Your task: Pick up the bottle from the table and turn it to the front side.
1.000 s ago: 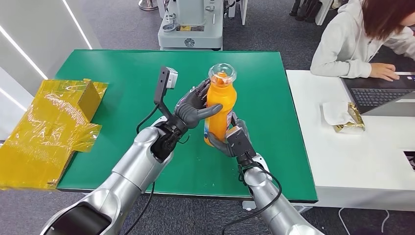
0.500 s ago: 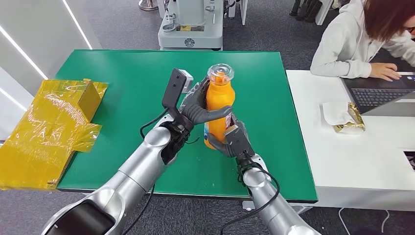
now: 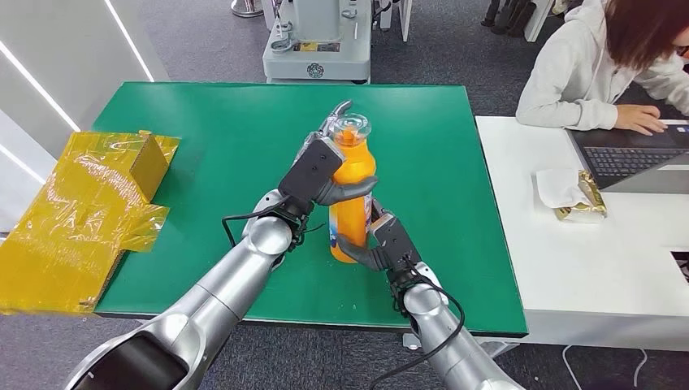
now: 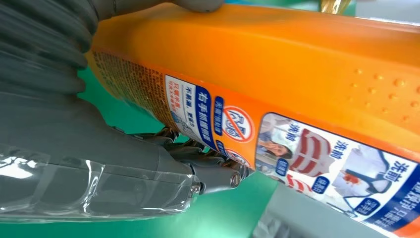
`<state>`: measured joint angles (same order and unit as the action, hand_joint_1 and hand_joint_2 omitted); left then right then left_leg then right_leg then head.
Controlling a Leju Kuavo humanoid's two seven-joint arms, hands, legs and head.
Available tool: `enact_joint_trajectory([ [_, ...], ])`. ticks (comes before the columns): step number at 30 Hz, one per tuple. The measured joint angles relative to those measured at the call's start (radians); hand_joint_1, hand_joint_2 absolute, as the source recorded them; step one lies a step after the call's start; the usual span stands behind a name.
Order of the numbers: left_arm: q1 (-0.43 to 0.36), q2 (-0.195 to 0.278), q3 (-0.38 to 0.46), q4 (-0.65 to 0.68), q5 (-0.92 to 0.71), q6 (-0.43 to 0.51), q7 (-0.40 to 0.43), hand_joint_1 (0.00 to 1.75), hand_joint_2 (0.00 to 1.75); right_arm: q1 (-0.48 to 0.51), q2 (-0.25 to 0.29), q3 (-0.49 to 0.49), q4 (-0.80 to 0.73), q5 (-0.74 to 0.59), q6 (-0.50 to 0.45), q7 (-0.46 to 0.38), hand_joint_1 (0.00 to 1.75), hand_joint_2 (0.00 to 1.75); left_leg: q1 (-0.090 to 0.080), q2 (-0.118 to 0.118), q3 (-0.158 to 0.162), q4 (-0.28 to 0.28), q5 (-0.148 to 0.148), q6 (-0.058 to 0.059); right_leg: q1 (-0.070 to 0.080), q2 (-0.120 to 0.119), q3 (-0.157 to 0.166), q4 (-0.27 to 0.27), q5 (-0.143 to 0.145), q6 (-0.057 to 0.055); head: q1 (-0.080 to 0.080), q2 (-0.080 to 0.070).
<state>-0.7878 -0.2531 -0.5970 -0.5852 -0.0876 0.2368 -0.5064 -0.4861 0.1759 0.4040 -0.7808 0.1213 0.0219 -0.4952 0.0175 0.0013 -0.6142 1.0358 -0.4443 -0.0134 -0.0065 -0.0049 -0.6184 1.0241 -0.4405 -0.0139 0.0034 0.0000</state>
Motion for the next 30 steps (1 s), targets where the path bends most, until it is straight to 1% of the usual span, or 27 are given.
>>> enact_joint_trajectory([
  [1, 0.0, 0.0, 0.0, 0.0, -0.001, 0.001, 0.0, 0.0, 1.75, 0.0, 0.0, 0.0, 0.0, -0.001, 0.001, 0.0, 1.75, 1.75, 0.0, 0.0, 0.0, 0.0, 0.0, 0.0, 0.0, 0.0, 0.0, 0.0, 0.0, 0.0, 0.0, 0.0],
  [3, 0.003, 0.009, 0.001, 0.0, -0.013, -0.002, -0.01, 0.82, 1.75, 0.002, -0.002, 0.0, 0.004, -0.014, 0.01, -0.001, 1.75, 1.75, 0.0, 0.0, 0.0, 0.0, 0.0, 0.0, 0.0, 0.0, 0.0, 0.0, 0.0, 0.0, 0.0, 0.0],
  [5, 0.008, 0.031, 0.01, 0.001, -0.036, -0.033, -0.011, 1.64, 1.75, 0.005, -0.008, 0.001, 0.02, -0.04, 0.021, -0.007, 1.75, 1.75, 0.0, 0.0, 0.0, 0.0, 0.0, 0.0, 0.0, 0.0, 0.0, 0.0, 0.0, 0.0, 0.0, 0.0],
  [7, 0.009, 0.047, 0.023, 0.002, -0.049, -0.062, -0.001, 1.64, 1.75, 0.006, -0.016, 0.003, 0.037, -0.056, 0.023, -0.014, 1.75, 1.75, 0.0, 0.0, -0.001, 0.0, 0.0, 0.0, 0.0, -0.001, 0.0, 0.0, 0.0, 0.0, 0.0, 0.0],
  [9, 0.01, 0.052, 0.028, 0.003, -0.052, -0.064, 0.001, 1.64, 1.75, 0.006, -0.019, 0.004, 0.044, -0.058, 0.023, -0.014, 1.75, 1.75, 0.0, -0.001, -0.001, 0.0, 0.0, 0.0, 0.0, -0.001, 0.0, 0.0, 0.0, 0.0, 0.0, 0.0],
  [13, 0.007, 0.055, 0.032, 0.003, -0.051, -0.063, 0.001, 1.64, 1.75, 0.01, -0.023, 0.005, 0.047, -0.057, 0.024, -0.016, 1.75, 1.75, 0.0, -0.001, -0.001, 0.0, 0.0, 0.0, 0.0, -0.001, 0.0, 0.0, 0.0, 0.0, 0.0, 0.0],
  [17, 0.005, 0.055, 0.034, 0.003, -0.051, -0.063, 0.001, 1.75, 1.75, 0.017, -0.024, 0.008, 0.047, -0.057, 0.024, -0.017, 1.75, 1.75, 0.0, -0.001, -0.001, 0.0, 0.0, 0.0, 0.0, -0.001, 0.0, 0.0, 0.0, 0.0, 0.0, 0.0],
  [23, 0.005, 0.057, 0.035, 0.003, -0.049, -0.07, 0.004, 1.75, 1.75, 0.019, -0.025, 0.01, 0.047, -0.057, 0.024, -0.018, 1.75, 1.75, 0.0, -0.001, -0.001, 0.0, 0.0, 0.0, 0.0, -0.001, 0.0, 0.0, 0.0, 0.0, 0.0, 0.0],
  [25, 0.005, 0.059, 0.037, 0.003, -0.037, -0.101, 0.018, 1.66, 1.75, 0.02, -0.025, 0.01, 0.047, -0.058, 0.024, -0.018, 1.75, 1.75, 0.0, -0.001, -0.001, 0.0, 0.0, 0.0, 0.0, -0.001, 0.0, 0.0, 0.0, 0.0, 0.0, 0.0],
  [27, 0.004, 0.062, 0.046, 0.003, -0.01, -0.169, 0.044, 1.66, 1.75, 0.024, -0.025, 0.012, 0.05, -0.059, 0.024, -0.018, 1.75, 1.75, 0.0, -0.001, -0.001, 0.0, 0.0, 0.0, 0.0, -0.001, 0.0, 0.0, 0.0, 0.0, 0.0, 0.0],
  [29, -0.001, 0.066, 0.062, 0.007, 0.03, -0.269, 0.078, 1.75, 1.75, 0.029, -0.026, 0.014, 0.054, -0.059, 0.022, -0.019, 1.75, 1.75, 0.0, -0.001, -0.001, 0.0, 0.0, 0.0, 0.0, -0.002, 0.0, 0.0, 0.0, 0.0, 0.0, 0.0],
  [30, -0.005, 0.068, 0.07, 0.011, 0.052, -0.321, 0.096, 1.75, 1.75, 0.032, -0.026, 0.016, 0.057, -0.059, 0.021, -0.019, 1.75, 1.75, 0.0, -0.001, -0.001, 0.0, 0.0, 0.0, 0.0, -0.002, 0.0, 0.0, 0.0, 0.0, 0.0, 0.0],
])
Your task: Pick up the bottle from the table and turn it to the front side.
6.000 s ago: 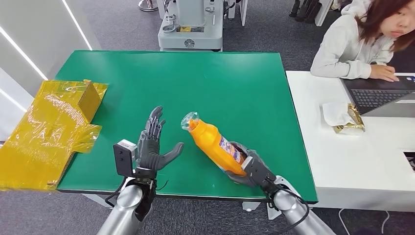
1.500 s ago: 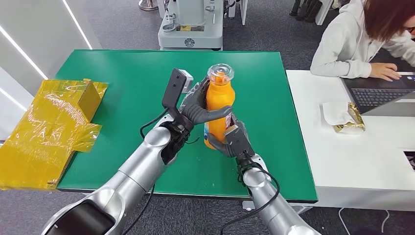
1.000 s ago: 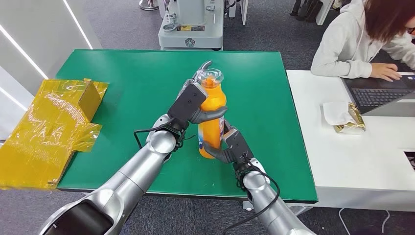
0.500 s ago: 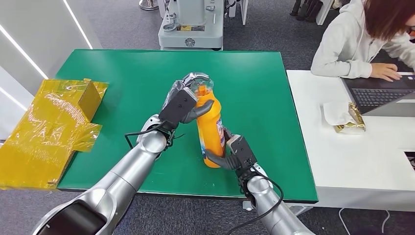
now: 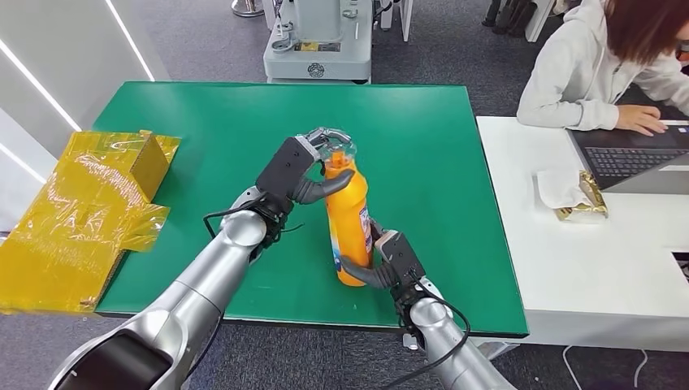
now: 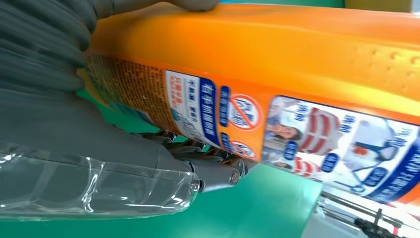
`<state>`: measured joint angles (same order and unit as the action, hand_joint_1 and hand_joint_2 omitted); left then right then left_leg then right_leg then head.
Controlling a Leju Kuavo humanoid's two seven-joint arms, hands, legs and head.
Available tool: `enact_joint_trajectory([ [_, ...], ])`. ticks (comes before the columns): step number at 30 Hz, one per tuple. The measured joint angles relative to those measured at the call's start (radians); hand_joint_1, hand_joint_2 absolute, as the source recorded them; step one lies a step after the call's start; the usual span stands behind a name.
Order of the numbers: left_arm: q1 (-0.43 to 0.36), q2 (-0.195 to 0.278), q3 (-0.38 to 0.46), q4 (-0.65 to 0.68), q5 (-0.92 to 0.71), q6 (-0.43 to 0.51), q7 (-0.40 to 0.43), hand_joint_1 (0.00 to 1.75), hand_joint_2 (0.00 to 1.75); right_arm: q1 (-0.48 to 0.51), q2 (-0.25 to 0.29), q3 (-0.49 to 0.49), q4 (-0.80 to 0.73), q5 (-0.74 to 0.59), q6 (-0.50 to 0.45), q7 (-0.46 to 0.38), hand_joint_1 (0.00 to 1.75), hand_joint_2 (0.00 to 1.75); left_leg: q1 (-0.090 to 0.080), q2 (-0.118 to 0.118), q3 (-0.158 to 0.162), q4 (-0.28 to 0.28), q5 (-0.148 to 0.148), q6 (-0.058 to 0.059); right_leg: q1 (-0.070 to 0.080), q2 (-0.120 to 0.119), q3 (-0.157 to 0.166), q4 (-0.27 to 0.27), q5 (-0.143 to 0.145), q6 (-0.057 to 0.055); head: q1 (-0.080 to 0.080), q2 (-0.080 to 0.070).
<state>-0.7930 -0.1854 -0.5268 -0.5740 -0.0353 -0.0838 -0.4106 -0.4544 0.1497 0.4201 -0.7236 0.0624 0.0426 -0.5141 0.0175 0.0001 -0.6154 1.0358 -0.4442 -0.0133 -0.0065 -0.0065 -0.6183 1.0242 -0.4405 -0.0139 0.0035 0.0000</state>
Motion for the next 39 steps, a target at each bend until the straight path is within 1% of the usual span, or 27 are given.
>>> enact_joint_trajectory([
  [2, -0.01, 0.002, 0.017, 0.013, 0.04, -0.092, 0.035, 1.75, 1.75, 0.004, -0.001, 0.005, 0.005, 0.001, -0.004, 0.0, 1.75, 1.75, 0.0, 0.0, 0.0, 0.0, 0.0, 0.0, 0.0, 0.0, 0.0, 0.0, 0.0, 0.0, 0.0, 0.0],
  [4, -0.018, 0.003, 0.032, 0.026, 0.07, -0.155, 0.063, 1.75, 1.75, 0.007, -0.002, 0.011, 0.008, 0.003, -0.009, -0.001, 1.75, 1.75, 0.0, 0.0, 0.0, 0.0, 0.0, 0.0, 0.0, 0.0, 0.0, 0.0, 0.0, 0.0, 0.0, 0.0],
  [6, -0.023, 0.004, 0.044, 0.037, 0.087, -0.188, 0.078, 1.75, 1.75, 0.008, -0.004, 0.017, 0.01, 0.003, -0.013, -0.001, 1.75, 1.75, 0.0, 0.0, 0.0, 0.0, 0.0, 0.0, 0.0, 0.0, 0.0, 0.0, 0.0, 0.0, 0.0, 0.0],
  [10, -0.026, 0.006, 0.057, 0.05, 0.093, -0.203, 0.085, 1.75, 1.75, 0.008, -0.005, 0.024, 0.012, 0.002, -0.014, -0.001, 1.75, 1.75, 0.0, 0.0, 0.0, 0.0, 0.0, 0.0, 0.0, 0.0, 0.0, 0.0, 0.0, 0.0, 0.0, 0.0],
  [14, -0.025, 0.006, 0.063, 0.058, 0.099, -0.215, 0.088, 0.0, 1.75, 0.008, -0.007, 0.027, 0.014, 0.004, -0.019, -0.001, 1.75, 1.75, 0.0, 0.0, 0.0, 0.0, 0.0, 0.0, 0.0, 0.0, 0.0, 0.0, 0.0, 0.0, 0.0, 0.0],
  [15, -0.026, 0.007, 0.065, 0.06, 0.114, -0.237, 0.1, 0.0, 1.75, 0.007, -0.008, 0.027, 0.014, 0.011, -0.032, -0.003, 1.75, 1.75, 0.0, 0.0, 0.0, 0.0, 0.0, 0.0, 0.0, 0.0, 0.0, 0.0, 0.0, 0.0, 0.0, 0.0],
  [18, -0.041, 0.007, 0.07, 0.073, 0.184, -0.368, 0.179, 0.0, 1.75, 0.009, -0.015, 0.027, 0.014, 0.052, -0.101, -0.011, 1.75, 1.75, 0.0, -0.002, -0.001, 0.0, 0.0, 0.0, 0.0, -0.002, 0.0, 0.0, 0.0, 0.0, 0.0, 0.0],
  [20, -0.058, 0.009, 0.073, 0.083, 0.202, -0.408, 0.217, 0.0, 1.75, 0.009, -0.02, 0.028, 0.01, 0.061, -0.126, -0.013, 1.75, 1.75, 0.0, -0.002, -0.001, 0.0, 0.0, 0.0, 0.0, -0.002, 0.0, 0.0, 0.0, 0.0, 0.0, 0.0],
  [23, -0.077, 0.013, 0.074, 0.094, 0.211, -0.413, 0.243, 0.0, 1.75, 0.008, -0.024, 0.028, 0.0, 0.06, -0.139, -0.01, 1.75, 1.75, 0.0, -0.002, -0.001, 0.0, 0.0, 0.0, 0.0, -0.002, 0.0, 0.0, 0.0, 0.0, 0.0, 0.0],
  [27, -0.085, 0.021, 0.075, 0.101, 0.216, -0.415, 0.249, 0.0, 1.75, 0.007, -0.027, 0.027, -0.012, 0.061, -0.143, -0.008, 1.75, 1.75, 0.0, -0.002, -0.001, 0.0, 0.0, 0.0, 0.0, -0.002, 0.0, 0.0, 0.0, 0.0, 0.0, 0.0],
  [33, -0.057, 0.027, 0.075, 0.127, 0.22, -0.413, 0.264, 0.0, 1.75, -0.028, -0.026, 0.031, -0.044, 0.072, -0.14, -0.014, 1.75, 1.75, 0.0, 0.001, 0.0, 0.0, 0.0, 0.0, 0.0, 0.001, -0.001, 0.0, 0.0, 0.0, 0.0, 0.0],
  [39, -0.051, 0.028, 0.073, 0.134, 0.258, -0.422, 0.267, 0.0, 1.75, -0.03, -0.026, 0.035, -0.07, 0.072, -0.14, -0.004, 1.75, 1.75, 0.0, 0.001, 0.0, 0.0, 0.0, 0.0, 0.0, 0.001, -0.001, 0.0, 0.0, 0.0, 0.0, 0.0],
])
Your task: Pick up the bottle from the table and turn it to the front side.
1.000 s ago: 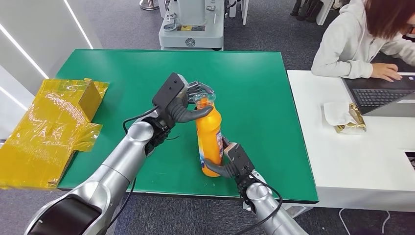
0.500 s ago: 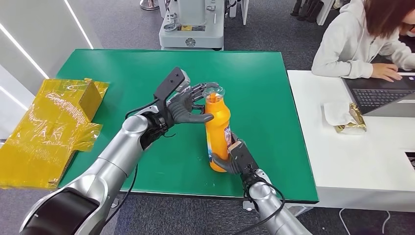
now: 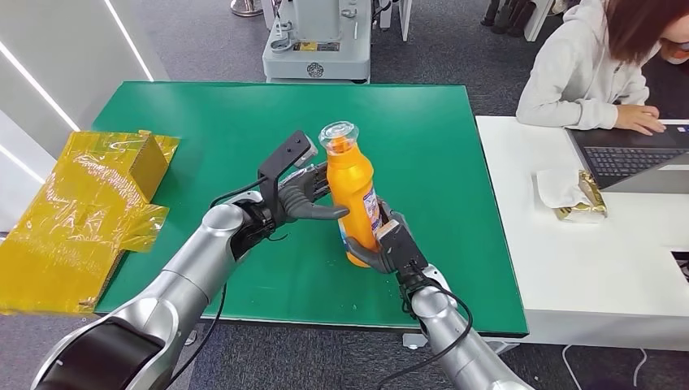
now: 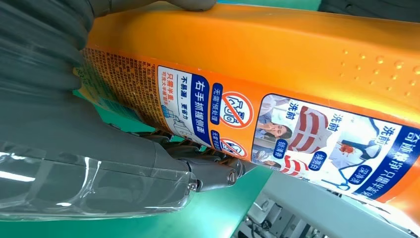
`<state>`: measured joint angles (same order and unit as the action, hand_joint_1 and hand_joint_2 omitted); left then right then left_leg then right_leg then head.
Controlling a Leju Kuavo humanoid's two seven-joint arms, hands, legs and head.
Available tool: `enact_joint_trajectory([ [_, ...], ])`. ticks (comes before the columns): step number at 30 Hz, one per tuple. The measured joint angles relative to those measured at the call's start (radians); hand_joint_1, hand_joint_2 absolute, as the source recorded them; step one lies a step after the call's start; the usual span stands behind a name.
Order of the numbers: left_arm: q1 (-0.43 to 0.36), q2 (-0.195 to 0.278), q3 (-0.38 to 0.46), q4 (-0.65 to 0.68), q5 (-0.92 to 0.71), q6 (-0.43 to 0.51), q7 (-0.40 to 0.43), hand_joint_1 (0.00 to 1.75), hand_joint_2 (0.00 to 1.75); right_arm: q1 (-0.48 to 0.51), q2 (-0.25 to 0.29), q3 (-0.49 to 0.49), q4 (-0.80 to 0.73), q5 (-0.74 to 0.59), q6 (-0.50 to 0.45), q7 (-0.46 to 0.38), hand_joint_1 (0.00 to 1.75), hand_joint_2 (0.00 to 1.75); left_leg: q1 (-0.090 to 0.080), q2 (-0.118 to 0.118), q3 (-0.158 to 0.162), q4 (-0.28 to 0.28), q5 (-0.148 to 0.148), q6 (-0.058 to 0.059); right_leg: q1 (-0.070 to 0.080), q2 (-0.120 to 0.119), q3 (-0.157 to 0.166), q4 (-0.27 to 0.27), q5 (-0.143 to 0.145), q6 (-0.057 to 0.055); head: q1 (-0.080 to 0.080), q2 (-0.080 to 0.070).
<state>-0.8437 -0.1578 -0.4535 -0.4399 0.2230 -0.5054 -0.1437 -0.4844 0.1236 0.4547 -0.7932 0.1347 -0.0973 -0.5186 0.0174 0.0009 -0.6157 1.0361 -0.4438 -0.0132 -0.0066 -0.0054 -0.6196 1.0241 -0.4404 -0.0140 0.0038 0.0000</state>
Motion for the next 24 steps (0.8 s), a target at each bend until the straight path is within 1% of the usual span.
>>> enact_joint_trajectory([
  [10, 0.002, 0.001, -0.002, 0.002, 0.007, -0.001, 0.002, 0.0, 1.75, 0.001, 0.0, 0.002, -0.013, 0.001, -0.002, 0.006, 1.75, 1.75, 0.0, 0.0, 0.0, 0.0, 0.0, 0.0, 0.0, 0.0, 0.0, 0.0, 0.0, 0.0, 0.0, 0.0],
  [16, 0.004, 0.0, -0.01, 0.003, 0.024, 0.015, 0.014, 0.0, 1.75, 0.003, -0.001, 0.002, -0.031, 0.006, -0.014, 0.019, 1.75, 1.75, 0.0, 0.0, 0.0, 0.0, 0.0, 0.0, 0.0, 0.0, 0.0, 0.0, 0.0, 0.0, 0.0, 0.0],
  [20, 0.004, -0.002, -0.017, 0.003, 0.083, 0.0, 0.016, 0.0, 1.75, 0.002, -0.003, 0.002, -0.038, 0.007, -0.016, 0.029, 1.75, 1.75, 0.0, 0.0, 0.0, 0.0, 0.0, 0.0, 0.0, 0.0, 0.0, 0.0, 0.0, 0.0, 0.0, 0.0],
  [24, 0.004, -0.004, -0.013, -0.012, 0.228, -0.011, 0.018, 0.0, 1.75, 0.003, -0.003, 0.002, -0.038, -0.001, -0.032, 0.027, 1.75, 1.75, 0.0, 0.0, 0.0, 0.0, 0.0, 0.0, 0.0, 0.0, 0.0, 0.0, 0.0, 0.0, 0.0, 0.0],
])
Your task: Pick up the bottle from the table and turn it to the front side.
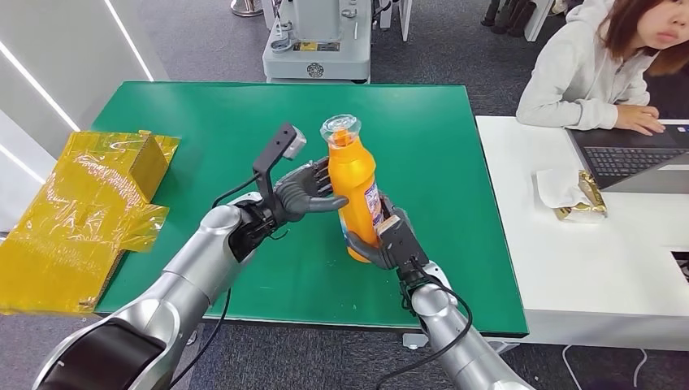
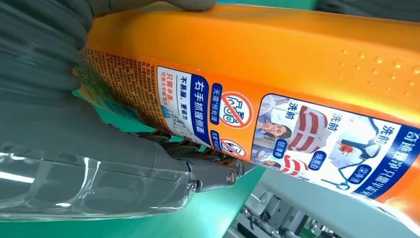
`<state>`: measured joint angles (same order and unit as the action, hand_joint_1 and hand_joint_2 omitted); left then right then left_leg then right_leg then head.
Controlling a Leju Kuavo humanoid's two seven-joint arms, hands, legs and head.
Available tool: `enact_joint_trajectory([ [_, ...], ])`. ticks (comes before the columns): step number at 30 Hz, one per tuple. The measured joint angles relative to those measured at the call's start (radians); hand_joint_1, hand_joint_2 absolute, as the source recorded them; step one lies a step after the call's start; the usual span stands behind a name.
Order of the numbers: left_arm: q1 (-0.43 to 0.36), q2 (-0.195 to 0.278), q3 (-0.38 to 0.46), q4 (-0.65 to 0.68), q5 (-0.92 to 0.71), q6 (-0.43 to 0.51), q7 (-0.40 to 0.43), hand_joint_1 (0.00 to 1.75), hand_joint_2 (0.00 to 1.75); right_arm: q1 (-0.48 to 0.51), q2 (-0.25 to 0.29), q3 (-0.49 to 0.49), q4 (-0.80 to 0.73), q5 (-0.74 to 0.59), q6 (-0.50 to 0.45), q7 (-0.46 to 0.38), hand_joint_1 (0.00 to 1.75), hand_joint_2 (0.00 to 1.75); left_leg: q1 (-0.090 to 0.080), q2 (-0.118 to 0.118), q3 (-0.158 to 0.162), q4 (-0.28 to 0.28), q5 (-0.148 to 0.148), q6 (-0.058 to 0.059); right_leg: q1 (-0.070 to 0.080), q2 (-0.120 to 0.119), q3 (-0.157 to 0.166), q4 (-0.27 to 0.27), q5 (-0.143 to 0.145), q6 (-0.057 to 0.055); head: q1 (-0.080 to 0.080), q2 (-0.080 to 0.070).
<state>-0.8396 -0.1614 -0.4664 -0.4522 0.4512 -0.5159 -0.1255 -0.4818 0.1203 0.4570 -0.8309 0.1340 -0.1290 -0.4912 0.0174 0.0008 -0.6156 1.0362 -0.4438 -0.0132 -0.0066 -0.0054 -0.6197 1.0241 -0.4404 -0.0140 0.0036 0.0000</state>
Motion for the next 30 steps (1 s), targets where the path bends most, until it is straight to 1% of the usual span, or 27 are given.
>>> enact_joint_trajectory([
  [2, 0.0, -0.001, 0.002, -0.02, 0.052, 0.002, 0.0, 0.0, 1.75, 0.0, 0.0, 0.0, 0.0, -0.001, -0.007, -0.002, 1.75, 1.75, 0.0, 0.0, 0.0, 0.0, 0.0, 0.0, 0.0, 0.0, 0.0, 0.0, 0.0, 0.0, 0.0, 0.0],
  [9, -0.001, -0.027, 0.002, -0.09, 0.125, 0.033, 0.0, 0.0, 1.75, 0.001, 0.0, -0.001, 0.0, -0.011, -0.018, -0.005, 1.75, 1.75, 0.0, 0.0, 0.0, 0.0, 0.0, 0.0, 0.0, 0.0, 0.0, 0.0, 0.0, 0.0, 0.0, 0.0],
  [15, -0.002, -0.033, 0.002, -0.114, 0.147, 0.047, -0.006, 0.0, 1.75, 0.002, 0.0, -0.005, -0.001, -0.01, -0.02, -0.005, 1.75, 1.75, 0.0, 0.0, 0.0, 0.0, 0.0, 0.0, 0.0, 0.0, 0.0, 0.0, 0.0, 0.0, 0.0, 0.0],
  [26, -0.005, -0.033, 0.002, -0.117, 0.151, 0.053, -0.01, 0.0, 1.75, 0.002, 0.0, -0.011, -0.001, -0.004, -0.02, -0.005, 1.75, 1.75, 0.0, 0.0, 0.0, 0.0, 0.0, 0.0, 0.0, 0.0, 0.0, 0.0, 0.0, 0.0, 0.0, 0.0],
  [28, -0.006, -0.036, -0.003, -0.119, 0.105, 0.095, -0.034, 0.0, 1.75, 0.005, 0.001, -0.014, -0.003, 0.007, -0.023, 0.0, 1.75, 1.75, 0.0, 0.0, 0.0, 0.0, 0.0, 0.0, 0.0, 0.0, 0.0, 0.0, 0.0, 0.0, 0.0, 0.0],
  [30, -0.007, -0.047, -0.029, -0.119, -0.029, 0.206, -0.085, 0.0, 1.75, 0.013, 0.002, -0.02, -0.015, 0.027, -0.026, 0.014, 1.75, 1.75, 0.0, 0.0, 0.0, 0.0, 0.0, 0.0, 0.0, 0.0, 0.0, 0.0, 0.0, 0.0, 0.0, 0.0],
])
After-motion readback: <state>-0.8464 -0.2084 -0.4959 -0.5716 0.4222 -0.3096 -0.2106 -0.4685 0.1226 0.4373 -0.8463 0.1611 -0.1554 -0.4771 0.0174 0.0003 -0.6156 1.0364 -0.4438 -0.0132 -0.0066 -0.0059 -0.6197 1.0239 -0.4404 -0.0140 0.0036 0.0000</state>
